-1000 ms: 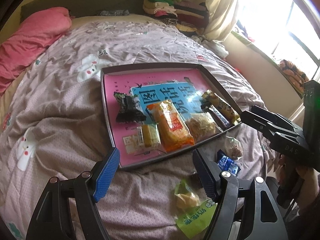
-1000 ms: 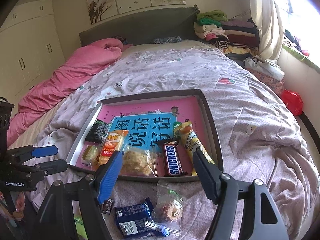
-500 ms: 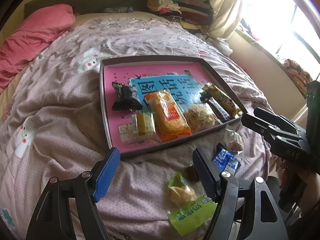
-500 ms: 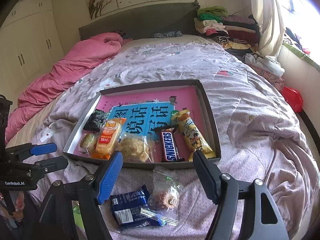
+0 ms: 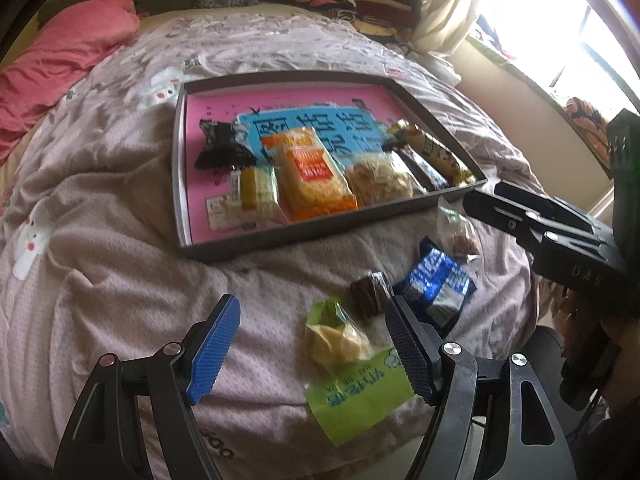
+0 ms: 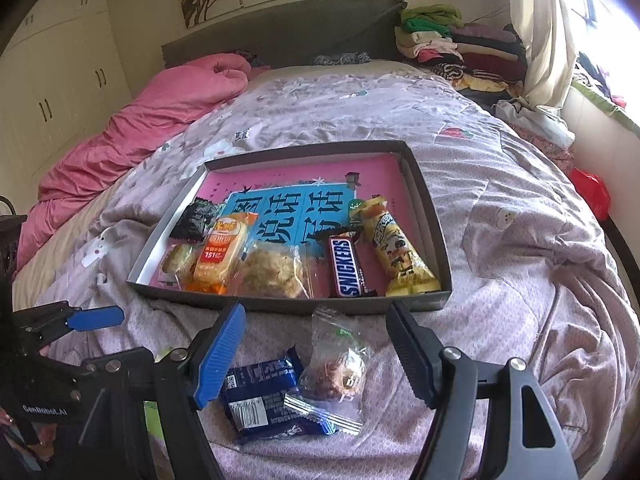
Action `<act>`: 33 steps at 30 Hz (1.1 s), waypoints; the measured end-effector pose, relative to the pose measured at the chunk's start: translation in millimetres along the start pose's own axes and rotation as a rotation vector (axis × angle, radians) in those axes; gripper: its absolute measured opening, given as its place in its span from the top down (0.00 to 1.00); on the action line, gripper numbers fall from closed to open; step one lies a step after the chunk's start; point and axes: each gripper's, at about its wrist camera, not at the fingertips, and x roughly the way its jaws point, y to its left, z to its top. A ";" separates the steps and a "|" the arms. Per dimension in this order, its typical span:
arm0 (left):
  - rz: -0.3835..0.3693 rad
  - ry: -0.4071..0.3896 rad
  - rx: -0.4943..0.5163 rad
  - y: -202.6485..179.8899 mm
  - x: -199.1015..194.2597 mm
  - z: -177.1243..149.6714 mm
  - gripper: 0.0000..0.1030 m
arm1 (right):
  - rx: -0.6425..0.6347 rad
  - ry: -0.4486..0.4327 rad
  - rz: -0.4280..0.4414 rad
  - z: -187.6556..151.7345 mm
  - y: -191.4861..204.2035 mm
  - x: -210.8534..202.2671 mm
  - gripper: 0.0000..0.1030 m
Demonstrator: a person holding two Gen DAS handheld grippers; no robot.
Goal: Organize snacks
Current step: 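Withdraw both open tools from the tray toward the snacks on the bedspread, then grasp the clear cookie bag with the right tool while the left grasps the green-labelled bag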
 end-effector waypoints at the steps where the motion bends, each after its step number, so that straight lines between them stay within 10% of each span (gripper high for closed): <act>1: -0.001 0.003 0.000 0.1 0.2 -1.7 0.26 | 0.000 0.001 0.001 -0.8 -0.4 0.2 0.30; 33: -0.025 0.130 -0.086 13.1 32.1 -17.5 0.27 | -0.006 0.102 -0.015 -28.0 -7.1 22.5 0.30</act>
